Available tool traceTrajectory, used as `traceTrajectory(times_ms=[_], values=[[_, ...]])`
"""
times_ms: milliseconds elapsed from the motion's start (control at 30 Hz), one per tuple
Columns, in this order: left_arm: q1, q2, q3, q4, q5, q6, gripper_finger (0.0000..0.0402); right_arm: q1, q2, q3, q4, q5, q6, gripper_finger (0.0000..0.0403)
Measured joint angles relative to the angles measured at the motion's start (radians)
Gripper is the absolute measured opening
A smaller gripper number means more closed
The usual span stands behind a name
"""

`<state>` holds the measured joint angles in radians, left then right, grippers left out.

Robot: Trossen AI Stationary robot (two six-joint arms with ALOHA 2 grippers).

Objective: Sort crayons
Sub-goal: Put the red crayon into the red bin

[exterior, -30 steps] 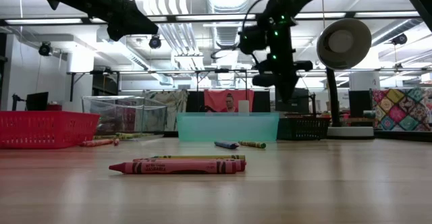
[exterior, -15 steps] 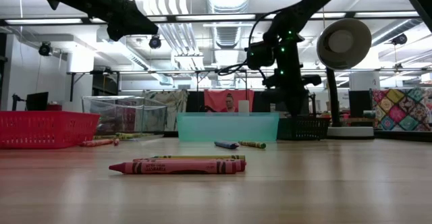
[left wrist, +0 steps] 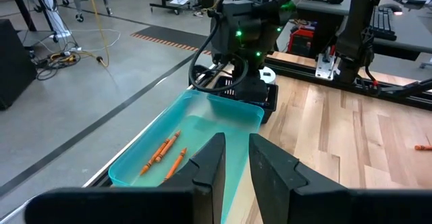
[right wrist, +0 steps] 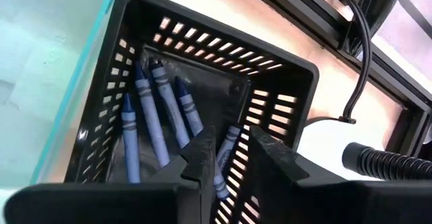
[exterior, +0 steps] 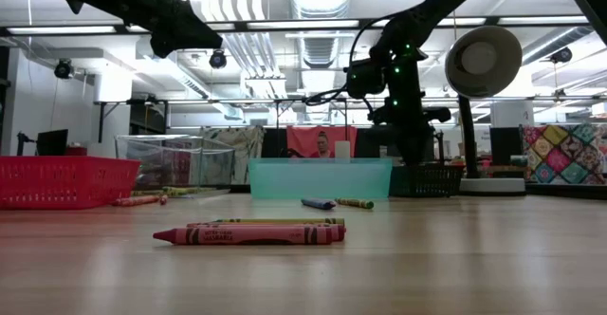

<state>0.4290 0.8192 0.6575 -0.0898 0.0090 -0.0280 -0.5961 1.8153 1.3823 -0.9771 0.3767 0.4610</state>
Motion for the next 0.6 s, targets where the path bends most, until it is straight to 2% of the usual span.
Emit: traceTrajectory(times_ms=[367,600], values=[[-0.011,0.000,0.000,-0.004,0.007,-0.070,0.0049,0.047,-0.040,0.044,-0.039,-0.018,-0.007,0.0079],[-0.100,0.000,0.000,-0.004,0.009,-0.089,0.0049,0.099,-0.114,0.085,-0.035,-0.009,-0.017,0.0079]])
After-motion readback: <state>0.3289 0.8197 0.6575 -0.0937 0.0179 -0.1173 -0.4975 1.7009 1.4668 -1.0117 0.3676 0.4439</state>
